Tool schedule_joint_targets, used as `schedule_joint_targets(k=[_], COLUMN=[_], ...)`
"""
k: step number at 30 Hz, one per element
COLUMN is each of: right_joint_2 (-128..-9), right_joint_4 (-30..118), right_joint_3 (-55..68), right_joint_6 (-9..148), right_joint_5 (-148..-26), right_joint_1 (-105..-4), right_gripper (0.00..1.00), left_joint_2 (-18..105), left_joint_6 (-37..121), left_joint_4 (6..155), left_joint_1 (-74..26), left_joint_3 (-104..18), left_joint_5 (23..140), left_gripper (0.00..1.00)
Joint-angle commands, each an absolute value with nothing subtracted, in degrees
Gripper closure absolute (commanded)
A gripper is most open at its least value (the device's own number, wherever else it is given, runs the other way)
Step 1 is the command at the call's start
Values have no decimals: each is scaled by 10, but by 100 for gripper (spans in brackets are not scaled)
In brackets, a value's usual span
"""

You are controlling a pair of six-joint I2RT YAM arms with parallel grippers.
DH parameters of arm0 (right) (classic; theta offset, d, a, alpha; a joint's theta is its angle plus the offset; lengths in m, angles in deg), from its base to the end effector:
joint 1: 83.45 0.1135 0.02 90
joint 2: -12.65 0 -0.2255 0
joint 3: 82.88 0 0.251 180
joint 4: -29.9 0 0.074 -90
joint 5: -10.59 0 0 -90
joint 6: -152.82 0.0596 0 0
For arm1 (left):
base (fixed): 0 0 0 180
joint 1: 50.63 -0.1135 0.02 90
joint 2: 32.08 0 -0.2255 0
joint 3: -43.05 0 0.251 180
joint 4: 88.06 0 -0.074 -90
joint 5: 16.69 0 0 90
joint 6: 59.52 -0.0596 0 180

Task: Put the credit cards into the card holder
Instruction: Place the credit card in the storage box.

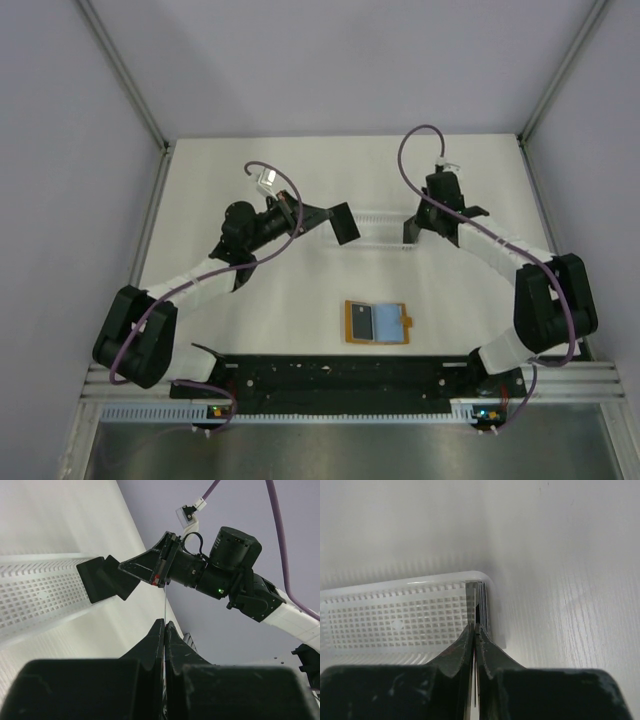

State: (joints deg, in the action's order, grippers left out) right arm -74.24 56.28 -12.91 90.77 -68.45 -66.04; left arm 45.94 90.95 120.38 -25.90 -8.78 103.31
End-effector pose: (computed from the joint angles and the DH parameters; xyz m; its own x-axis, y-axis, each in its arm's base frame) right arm 0.3320 0.0922 0.1747 -0.6539 0.2772 -0.7040 0.1639 0.9603 0.2259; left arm 0.2818 -0.1626 0.2282 -0.6925 -0.5107 -0.5096 0.4333 0.2704 -0.8598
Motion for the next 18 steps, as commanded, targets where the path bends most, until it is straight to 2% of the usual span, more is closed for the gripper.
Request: schedule_joint_targets(k=[1, 6, 12, 18], right_joint_2=[-756, -765, -766, -736], right_joint_4=[542, 542, 542, 544], right_joint_3=[-97, -101, -107, -110], right_joint_6=[883, 878, 878, 879], right_joint_5=[-667, -668, -670, -668], right_joint_1=[-666, -666, -666, -666], right_gripper=[95, 84, 76, 73], left_joint_2=[454, 461, 465, 465], left_joint_6=[904, 908, 911, 911], left_joint_4=[1236, 1244, 1252, 1251], left_joint_1=[-262, -262, -262, -263], left_joint_3=[-85, -81, -79, -78], left_joint_5=[1042, 1044, 1046, 1048], left_gripper=[100, 100, 100, 100])
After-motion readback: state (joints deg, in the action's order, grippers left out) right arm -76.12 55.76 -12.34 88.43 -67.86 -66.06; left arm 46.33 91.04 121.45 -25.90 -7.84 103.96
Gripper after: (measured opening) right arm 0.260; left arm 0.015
